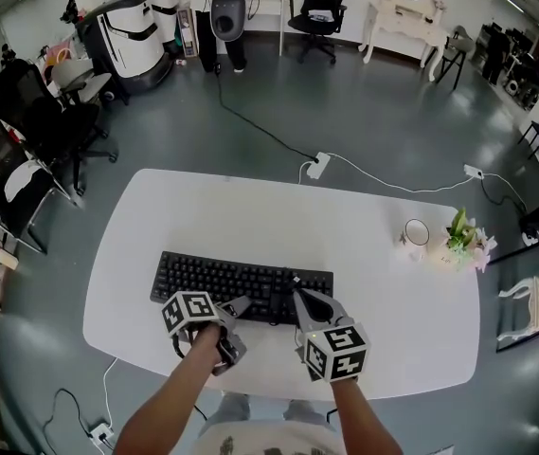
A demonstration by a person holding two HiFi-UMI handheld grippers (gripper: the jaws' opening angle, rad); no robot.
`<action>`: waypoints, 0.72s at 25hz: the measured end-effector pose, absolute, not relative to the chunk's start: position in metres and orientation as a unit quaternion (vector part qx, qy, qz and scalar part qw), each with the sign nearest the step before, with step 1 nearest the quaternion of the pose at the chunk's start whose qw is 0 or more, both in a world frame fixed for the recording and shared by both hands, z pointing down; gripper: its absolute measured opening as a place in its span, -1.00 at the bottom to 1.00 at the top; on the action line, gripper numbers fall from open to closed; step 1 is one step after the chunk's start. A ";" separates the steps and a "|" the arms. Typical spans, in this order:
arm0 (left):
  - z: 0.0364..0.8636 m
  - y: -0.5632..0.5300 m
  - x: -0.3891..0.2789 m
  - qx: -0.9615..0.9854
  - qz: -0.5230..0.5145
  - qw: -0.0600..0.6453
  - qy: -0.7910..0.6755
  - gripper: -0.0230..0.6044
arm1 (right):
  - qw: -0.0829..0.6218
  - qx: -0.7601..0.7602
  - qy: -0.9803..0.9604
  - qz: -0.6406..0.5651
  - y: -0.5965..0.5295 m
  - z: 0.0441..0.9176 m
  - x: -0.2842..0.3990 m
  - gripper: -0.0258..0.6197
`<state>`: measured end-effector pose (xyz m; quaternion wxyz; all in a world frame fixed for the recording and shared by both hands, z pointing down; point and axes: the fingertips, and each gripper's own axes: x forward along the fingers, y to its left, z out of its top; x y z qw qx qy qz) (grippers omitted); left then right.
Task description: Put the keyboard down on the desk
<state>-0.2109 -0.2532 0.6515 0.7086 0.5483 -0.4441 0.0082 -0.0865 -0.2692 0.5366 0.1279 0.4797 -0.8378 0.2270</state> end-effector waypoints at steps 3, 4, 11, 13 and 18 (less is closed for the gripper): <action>0.651 -0.249 -0.211 0.549 0.015 0.708 -0.444 -0.02 | 0.126 0.481 -0.838 0.226 -0.271 0.535 -0.086 -0.92; 0.651 -0.248 -0.210 0.549 0.019 0.708 -0.443 -0.02 | 0.125 0.481 -0.838 0.226 -0.271 0.534 -0.086 -0.92; 0.651 -0.233 -0.208 0.549 0.028 0.710 -0.440 0.00 | 0.123 0.479 -0.841 0.219 -0.272 0.527 -0.086 -0.92; 0.647 -0.230 -0.205 0.556 0.025 0.706 -0.438 0.00 | 0.122 0.478 -0.843 0.216 -0.271 0.525 -0.086 -0.92; 0.619 -0.240 -0.208 0.589 0.002 0.680 -0.437 -0.01 | 0.119 0.476 -0.847 0.206 -0.273 0.513 -0.090 -0.92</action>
